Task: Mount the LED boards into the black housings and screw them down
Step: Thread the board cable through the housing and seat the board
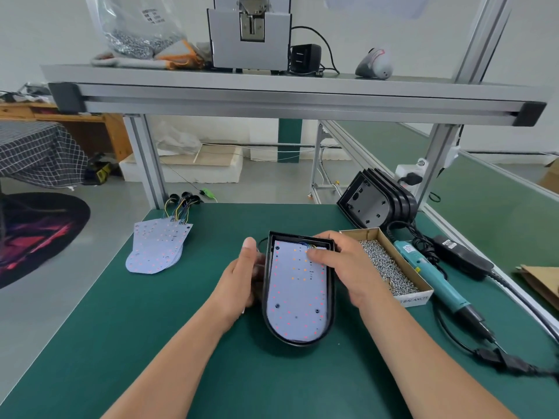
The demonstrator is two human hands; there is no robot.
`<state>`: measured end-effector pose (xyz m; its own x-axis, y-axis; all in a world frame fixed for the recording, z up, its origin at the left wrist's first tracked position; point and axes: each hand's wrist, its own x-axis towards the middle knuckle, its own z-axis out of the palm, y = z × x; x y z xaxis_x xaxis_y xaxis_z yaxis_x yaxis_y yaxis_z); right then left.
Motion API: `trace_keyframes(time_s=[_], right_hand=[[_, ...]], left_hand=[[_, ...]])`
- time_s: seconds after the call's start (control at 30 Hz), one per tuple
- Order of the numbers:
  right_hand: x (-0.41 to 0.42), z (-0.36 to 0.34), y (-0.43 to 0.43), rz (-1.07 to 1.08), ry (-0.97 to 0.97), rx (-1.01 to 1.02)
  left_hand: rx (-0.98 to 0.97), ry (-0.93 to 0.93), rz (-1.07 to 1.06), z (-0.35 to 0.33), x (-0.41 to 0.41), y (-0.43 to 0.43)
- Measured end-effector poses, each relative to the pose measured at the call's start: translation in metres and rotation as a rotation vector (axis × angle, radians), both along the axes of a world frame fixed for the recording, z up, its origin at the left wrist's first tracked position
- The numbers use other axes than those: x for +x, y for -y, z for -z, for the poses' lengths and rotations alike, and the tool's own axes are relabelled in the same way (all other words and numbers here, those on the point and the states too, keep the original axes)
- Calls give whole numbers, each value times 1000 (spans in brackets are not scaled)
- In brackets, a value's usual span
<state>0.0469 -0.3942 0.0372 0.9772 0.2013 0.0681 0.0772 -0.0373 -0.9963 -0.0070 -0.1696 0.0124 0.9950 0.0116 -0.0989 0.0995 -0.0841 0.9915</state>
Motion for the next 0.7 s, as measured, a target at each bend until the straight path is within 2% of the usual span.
trace_keyframes(time_s=[0.07, 0.17, 0.23, 0.33, 0.47, 0.6, 0.7], right_hand=[[0, -2, 5, -50, -18, -14], [-1, -2, 6, -69, -32, -51], [-1, -1, 3, -60, -40, -132], [-1, 0, 1, -53, -37, -303], [-3, 0, 1, -75, -51, -403], [-5, -1, -5, -43, 6, -589], [-6, -3, -3, -52, 28, -640]], left_hand=[[124, 58, -65, 5, 3, -4], [201, 94, -14, 7, -2, -9], [303, 103, 25, 5, -6, -8], [492, 130, -36, 4, -4, -3], [642, 118, -48, 1, -1, -4], [653, 117, 14, 1, 0, -6], [627, 131, 27, 2, 1, -6]])
